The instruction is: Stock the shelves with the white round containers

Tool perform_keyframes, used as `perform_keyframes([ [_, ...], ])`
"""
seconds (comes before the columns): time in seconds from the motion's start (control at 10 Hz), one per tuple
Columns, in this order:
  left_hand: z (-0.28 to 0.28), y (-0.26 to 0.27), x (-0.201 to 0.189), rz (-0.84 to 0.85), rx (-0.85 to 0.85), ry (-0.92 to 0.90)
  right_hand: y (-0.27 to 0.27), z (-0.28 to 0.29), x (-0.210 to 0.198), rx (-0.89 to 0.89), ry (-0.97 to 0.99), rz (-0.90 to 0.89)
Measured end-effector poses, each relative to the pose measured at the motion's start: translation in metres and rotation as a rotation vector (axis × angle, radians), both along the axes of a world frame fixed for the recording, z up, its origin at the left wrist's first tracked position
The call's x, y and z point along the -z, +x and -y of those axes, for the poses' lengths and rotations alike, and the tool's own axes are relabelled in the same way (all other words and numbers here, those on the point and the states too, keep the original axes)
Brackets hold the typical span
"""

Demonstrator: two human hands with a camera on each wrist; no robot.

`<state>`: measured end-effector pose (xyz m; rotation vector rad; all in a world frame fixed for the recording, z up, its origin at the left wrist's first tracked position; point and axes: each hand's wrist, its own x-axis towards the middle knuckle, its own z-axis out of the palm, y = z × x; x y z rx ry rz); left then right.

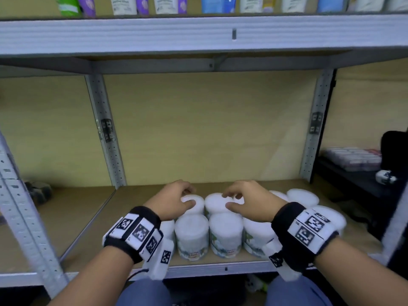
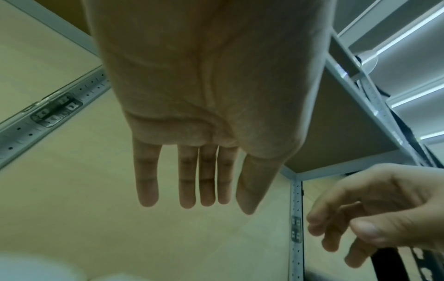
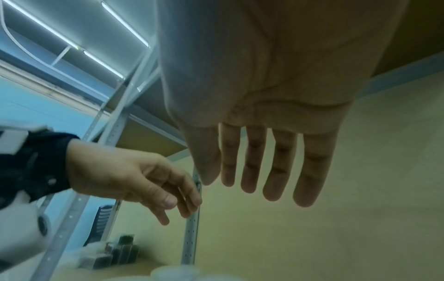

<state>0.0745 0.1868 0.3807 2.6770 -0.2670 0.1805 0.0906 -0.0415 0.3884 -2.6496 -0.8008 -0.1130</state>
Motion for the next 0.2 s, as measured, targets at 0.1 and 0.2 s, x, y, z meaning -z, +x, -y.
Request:
perform_keyframes([
  [0.1, 0.002, -0.031, 0.004, 0.065, 0.01, -0.073, -0.036, 0.024, -0.013, 0.01, 0.081, 0.038],
  [0.2, 0.006, -0.075, 0.022, 0.13, 0.016, -0.224, -0.078, 0.049, -0.035, 0.016, 0.295, 0.1],
])
